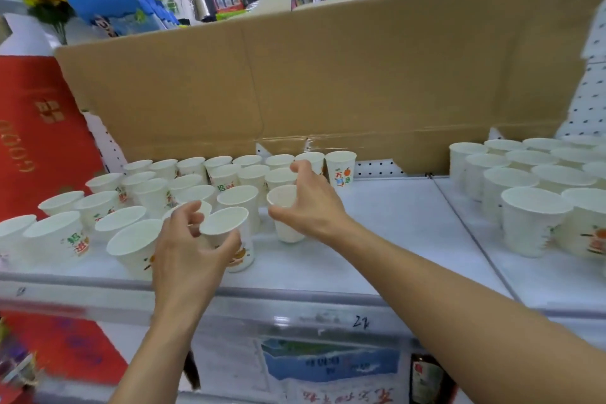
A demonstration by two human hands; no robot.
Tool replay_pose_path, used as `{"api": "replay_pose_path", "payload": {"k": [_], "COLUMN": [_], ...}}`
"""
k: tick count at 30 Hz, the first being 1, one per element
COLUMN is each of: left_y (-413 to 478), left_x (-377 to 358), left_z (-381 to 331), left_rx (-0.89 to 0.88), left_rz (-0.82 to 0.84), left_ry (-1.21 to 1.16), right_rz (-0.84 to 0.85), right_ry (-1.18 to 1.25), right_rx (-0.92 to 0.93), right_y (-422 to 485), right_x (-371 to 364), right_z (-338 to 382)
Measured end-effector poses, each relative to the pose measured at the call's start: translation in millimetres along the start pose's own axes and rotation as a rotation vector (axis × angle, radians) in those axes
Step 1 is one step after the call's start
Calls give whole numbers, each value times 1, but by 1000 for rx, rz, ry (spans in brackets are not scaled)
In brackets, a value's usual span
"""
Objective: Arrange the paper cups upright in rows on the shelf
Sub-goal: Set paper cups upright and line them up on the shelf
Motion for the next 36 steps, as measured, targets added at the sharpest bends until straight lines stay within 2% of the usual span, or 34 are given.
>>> {"api": "replay_pose_path", "payload": {"k": [4,7,11,16,20,26,30,36], "left_y": [-6,-7,-26,-69,-94,-107,-109,-102], "left_x": [-10,-19,-37,-69,-89,-96,-94,-94], "left_z": [-14,-13,-44,-113,-144,-157,-152,-150], "left_rx": [-116,-108,-204,-347,-351,-358,-331,-318], "left_rz": [66,128,144,251,313,360,356,394], "left_ry": [180,230,138,-151,-281,-347,-382,-435], "right_rz": [-77,-140,-208,-269,-281,-353,-263,-218], "right_ry": [-28,-120,-283,-475,-572,-796,-957,-1034], "right_rx": [22,10,-95,-249,-273,-237,-271,-288], "right_y": [-48,-85,-129,-167,-184,-189,-187,-186], "right_x": [49,99,170,227,226,216,206,203], "right_z": [-19,-45,-85,-132,-154,-158,-161,-160]}}
Point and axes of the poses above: each hand's wrist, its own y-axis towards the middle knuckle, its own x-axis out of the back of the hand, z = x × y, the point moved 6 cm from there along y, towards the middle knuckle, and after that the axes turned 8 degrees about -y, right-handed, at the moved point
